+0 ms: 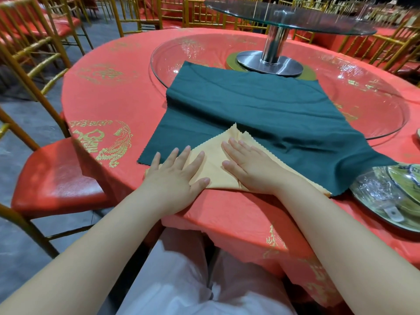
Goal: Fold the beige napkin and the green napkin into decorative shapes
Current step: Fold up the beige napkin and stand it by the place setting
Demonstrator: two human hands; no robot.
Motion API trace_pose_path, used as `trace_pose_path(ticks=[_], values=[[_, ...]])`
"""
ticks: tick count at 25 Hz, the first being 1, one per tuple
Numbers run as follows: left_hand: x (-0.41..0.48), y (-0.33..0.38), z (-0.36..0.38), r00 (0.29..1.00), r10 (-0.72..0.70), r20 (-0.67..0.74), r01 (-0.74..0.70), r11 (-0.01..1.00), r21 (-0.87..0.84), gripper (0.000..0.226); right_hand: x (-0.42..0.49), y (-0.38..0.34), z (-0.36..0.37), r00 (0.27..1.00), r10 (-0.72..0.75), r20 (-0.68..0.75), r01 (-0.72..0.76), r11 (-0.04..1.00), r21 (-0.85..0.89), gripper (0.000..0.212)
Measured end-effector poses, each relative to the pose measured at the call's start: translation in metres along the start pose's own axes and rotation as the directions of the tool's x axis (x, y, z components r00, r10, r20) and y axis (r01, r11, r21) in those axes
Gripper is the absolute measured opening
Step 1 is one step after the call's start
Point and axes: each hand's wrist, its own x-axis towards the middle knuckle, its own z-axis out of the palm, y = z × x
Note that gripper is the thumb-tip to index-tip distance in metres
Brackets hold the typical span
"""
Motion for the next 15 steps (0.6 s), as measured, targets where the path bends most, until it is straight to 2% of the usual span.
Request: trace_pose_path(ticks=[3,6,8,10,12,15], values=[[0.002,0.003,-0.009,1.0,-0.001,0.002,0.001,1.0,0.015,0.059,-0.008,0.0,-0.012,0.996,-0.036,-0.086,0.042,0.997,0.069,0.058],[0.007,0.011,-0.021,0.996,0.061,-0.064,-0.061,0.998,-0.004,0.053,-0.036,0.004,-0.02,0.984,-0.034,-0.172,0.035,0.999,0.004,0.062],[0.018,0.024,-0.025,0.981,0.148,-0.126,-0.155,0.987,-0.046,0.05,-0.058,0.009,-0.019,0.991,0.024,-0.133,-0.032,0.998,-0.055,0.066],[0.037,0.038,-0.027,0.965,0.205,-0.167,-0.222,0.971,-0.089,0.047,-0.069,0.013,-0.018,0.99,0.117,-0.074,-0.121,0.992,-0.041,0.067],[0.058,0.048,-0.024,0.964,0.208,-0.165,-0.229,0.966,-0.118,0.048,-0.066,0.016,-0.017,0.986,0.166,-0.031,-0.166,0.986,0.004,0.065],[0.078,0.05,-0.014,0.971,0.211,-0.115,-0.224,0.968,-0.11,0.052,-0.053,0.018,-0.015,0.988,0.157,-0.003,-0.157,0.988,-0.01,0.062]])
